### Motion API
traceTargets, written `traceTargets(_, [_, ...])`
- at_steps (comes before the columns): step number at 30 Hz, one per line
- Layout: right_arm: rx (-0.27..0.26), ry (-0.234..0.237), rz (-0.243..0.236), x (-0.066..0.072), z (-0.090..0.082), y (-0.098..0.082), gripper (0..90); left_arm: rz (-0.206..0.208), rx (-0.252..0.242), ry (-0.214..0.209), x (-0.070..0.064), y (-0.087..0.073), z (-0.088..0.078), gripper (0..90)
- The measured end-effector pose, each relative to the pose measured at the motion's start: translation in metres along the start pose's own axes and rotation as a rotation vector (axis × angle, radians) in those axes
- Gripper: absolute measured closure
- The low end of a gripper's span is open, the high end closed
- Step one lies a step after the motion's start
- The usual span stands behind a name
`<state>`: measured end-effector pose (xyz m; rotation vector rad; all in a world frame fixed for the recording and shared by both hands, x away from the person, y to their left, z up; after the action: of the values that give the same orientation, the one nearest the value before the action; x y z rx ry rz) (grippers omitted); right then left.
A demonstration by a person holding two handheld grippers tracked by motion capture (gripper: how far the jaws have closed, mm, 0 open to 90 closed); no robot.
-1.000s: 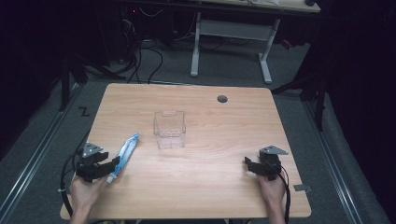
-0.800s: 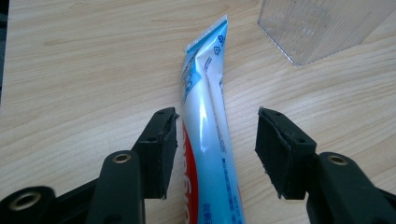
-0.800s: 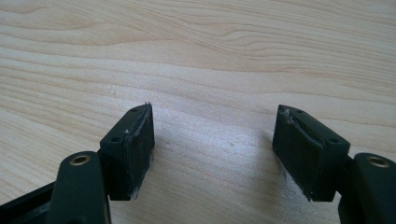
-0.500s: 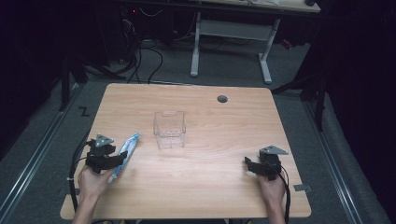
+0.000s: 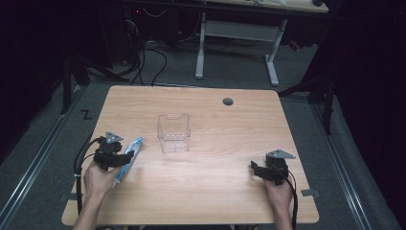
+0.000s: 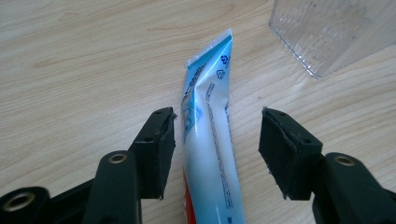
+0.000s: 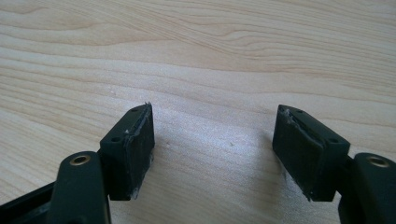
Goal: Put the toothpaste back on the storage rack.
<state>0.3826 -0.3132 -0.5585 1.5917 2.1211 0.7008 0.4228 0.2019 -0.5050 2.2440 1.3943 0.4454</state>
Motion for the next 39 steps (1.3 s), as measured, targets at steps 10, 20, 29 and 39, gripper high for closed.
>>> traceTargets(10, [0.0,0.0,0.0,0.0,0.0,0.0,29.5,-0.016,0.063,0.02,0.005,0.003,0.016,44.6])
traceTargets(20, [0.0,0.0,0.0,0.0,0.0,0.0,29.5,-0.033,0.121,0.014,0.007,0.003,0.029,45.3])
traceTargets(29, [0.0,0.0,0.0,0.0,0.0,0.0,29.5,-0.023,0.152,0.018,0.005,0.003,0.036,46.7])
traceTargets(39, [0.0,0.0,0.0,0.0,0.0,0.0,29.6,-0.024,0.18,0.008,0.003,0.003,0.043,49.2])
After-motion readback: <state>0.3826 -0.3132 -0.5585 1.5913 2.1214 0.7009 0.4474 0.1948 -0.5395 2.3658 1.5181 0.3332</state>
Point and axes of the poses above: each handheld gripper's, and its own axes: z roughly forward along the jaws, y roughly out of its top, x roughly to its left, the point moved 4 cm from there along z, roughly forward along the jaws, and after that the axes turned 9 degrees about x, right-handed, at the moved point
